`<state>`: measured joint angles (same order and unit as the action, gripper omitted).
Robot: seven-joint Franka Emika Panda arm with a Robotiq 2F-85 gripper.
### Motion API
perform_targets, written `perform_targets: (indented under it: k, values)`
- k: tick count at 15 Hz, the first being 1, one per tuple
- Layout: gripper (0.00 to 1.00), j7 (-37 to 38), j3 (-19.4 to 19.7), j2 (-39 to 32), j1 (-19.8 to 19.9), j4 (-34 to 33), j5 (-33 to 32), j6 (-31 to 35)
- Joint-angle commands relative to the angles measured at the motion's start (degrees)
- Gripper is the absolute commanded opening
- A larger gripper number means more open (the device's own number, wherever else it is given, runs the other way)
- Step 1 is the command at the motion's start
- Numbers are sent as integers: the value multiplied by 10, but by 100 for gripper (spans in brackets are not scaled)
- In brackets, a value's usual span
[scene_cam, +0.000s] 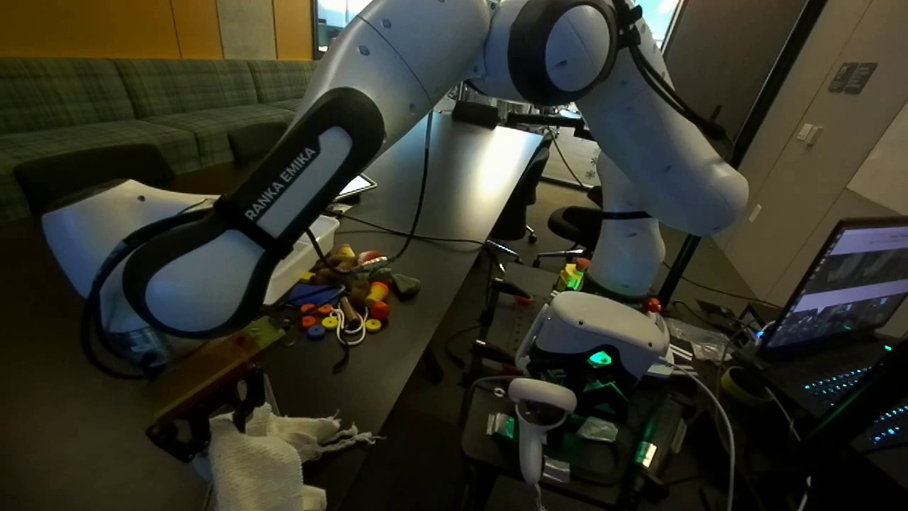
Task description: Pick up the cloth and move the objects on the table with the cloth, then put the cloth in the box
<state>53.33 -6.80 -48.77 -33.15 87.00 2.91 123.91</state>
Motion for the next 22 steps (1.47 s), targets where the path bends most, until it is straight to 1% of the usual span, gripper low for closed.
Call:
perform_targets:
  k: [1, 2, 6, 8, 10, 13, 14, 17, 19, 22]
  values:
    - [16, -90, -21, 83, 33, 90, -3, 38]
    - [16, -131, -26, 113, 45, 128, -5, 49]
    - [16, -285, -31, 204, 88, 232, -10, 52]
    - [16, -321, -16, 253, 99, 289, -29, 41]
    - [15, -323, 1, 298, 113, 344, -62, 38]
    - [16, -278, 42, 352, 132, 419, -152, 48]
    - [16, -248, 59, 369, 138, 444, -192, 57]
    - [16, -189, 102, 407, 182, 496, -290, 78]
    - [16, -138, 124, 417, 212, 518, -347, 97]
    - [15, -46, 152, 400, 260, 520, -444, 128]
